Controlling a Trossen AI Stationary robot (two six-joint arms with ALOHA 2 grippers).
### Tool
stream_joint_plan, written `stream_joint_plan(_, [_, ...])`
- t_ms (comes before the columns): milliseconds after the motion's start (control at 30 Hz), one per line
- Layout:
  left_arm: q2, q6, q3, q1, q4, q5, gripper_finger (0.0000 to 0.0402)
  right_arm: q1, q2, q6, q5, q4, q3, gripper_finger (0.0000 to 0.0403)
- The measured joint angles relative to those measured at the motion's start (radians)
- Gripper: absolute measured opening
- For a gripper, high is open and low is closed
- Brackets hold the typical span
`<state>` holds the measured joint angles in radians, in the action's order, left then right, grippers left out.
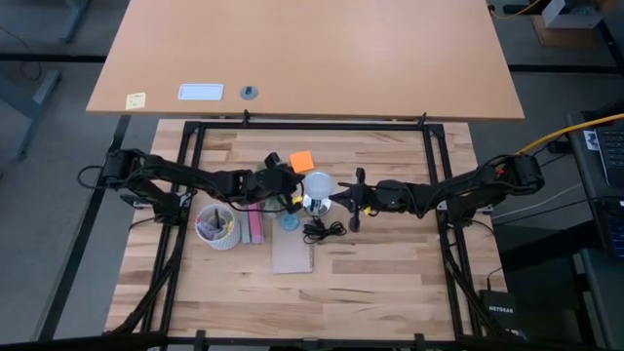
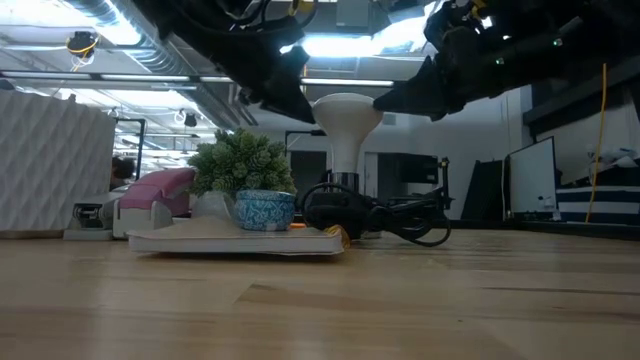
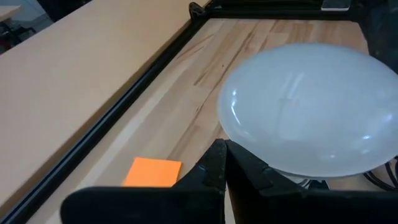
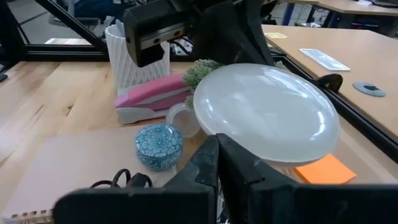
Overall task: Screw lightbulb
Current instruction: Remove the lightbulb from the silver lamp socket
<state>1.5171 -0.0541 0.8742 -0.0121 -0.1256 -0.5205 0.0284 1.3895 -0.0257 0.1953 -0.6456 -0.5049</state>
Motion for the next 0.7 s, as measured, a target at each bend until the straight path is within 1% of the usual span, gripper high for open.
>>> stream_joint_plan(200, [-0.003, -0.068, 0.000, -0.026, 0.056, -0.026, 0.0000, 0.000, -0.001, 0.049, 0.050, 0.004, 0.000, 0.0012])
stream_joint_plan(367, [0.001, -0.078, -0.001, -0.063, 0.061, 0.026, 0.0000, -0.006, 0.000, 0.079, 0.159, 0.024, 0.000, 0.0012])
stream_joint_plan(433, [0.000, -0.078, 0.001, -0.078, 0.049, 0.025, 0.0000, -0.006, 0.001, 0.080, 0.188, 0.030, 0.000, 0.0012])
stream_joint_plan(700, [0.000, -0.077, 0.001, -0.108, 0.057, -0.003, 0.0000, -0.004, 0.001, 0.080, 0.194, 0.029, 0.000, 0.0012])
